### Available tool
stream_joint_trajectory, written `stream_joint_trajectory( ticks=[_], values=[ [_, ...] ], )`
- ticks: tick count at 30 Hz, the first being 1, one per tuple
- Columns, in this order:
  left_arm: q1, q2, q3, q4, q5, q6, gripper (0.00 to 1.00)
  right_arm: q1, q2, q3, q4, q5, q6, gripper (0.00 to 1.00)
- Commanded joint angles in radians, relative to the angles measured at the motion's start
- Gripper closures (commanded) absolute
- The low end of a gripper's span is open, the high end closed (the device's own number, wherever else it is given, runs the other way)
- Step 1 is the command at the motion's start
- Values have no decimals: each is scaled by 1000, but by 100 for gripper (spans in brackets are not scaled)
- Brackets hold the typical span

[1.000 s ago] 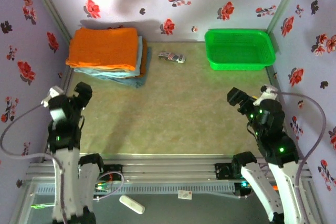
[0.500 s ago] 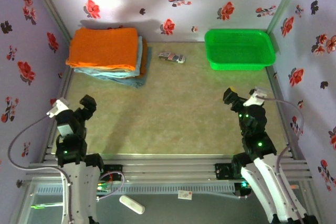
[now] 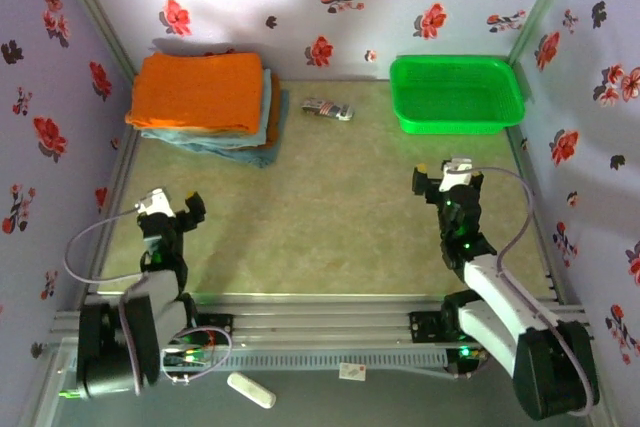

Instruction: Fold and stack the trousers

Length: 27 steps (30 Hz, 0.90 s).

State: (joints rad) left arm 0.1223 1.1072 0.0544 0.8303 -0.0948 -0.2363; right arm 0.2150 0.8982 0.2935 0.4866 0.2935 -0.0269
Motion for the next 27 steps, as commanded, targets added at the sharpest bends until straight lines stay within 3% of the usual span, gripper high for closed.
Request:
stream_joint_trajectory(
  ticks=[1,4,8,12,13,15,16,17,19,27],
  values=[
    [-6,184,39,373,11,74,0,-53,53,-40,151,6,-70,1],
    [-6,323,67,424,27,77,0,-101,138,-69,257,-31,0,1],
    [-7,463,148,426,103,100,0,-126,367,-91,481,-69,40,1],
    [-23,434,238,219,133,137,0,-142,726,-101,871,-27,57,1],
    [-31,424,272,163,130,148,0,-138,745,-89,873,8,57,1],
    [-49,429,306,109,117,165,0,-143,612,-7,510,77,134,1],
    [-54,430,312,100,109,170,0,-159,629,36,464,78,147,1],
    [-59,432,314,98,102,172,0,-166,679,72,477,94,144,1],
    [-59,432,314,99,99,173,0,-169,649,77,408,76,153,1],
    [-62,430,317,90,101,178,0,-166,663,72,446,73,134,1]
  ],
)
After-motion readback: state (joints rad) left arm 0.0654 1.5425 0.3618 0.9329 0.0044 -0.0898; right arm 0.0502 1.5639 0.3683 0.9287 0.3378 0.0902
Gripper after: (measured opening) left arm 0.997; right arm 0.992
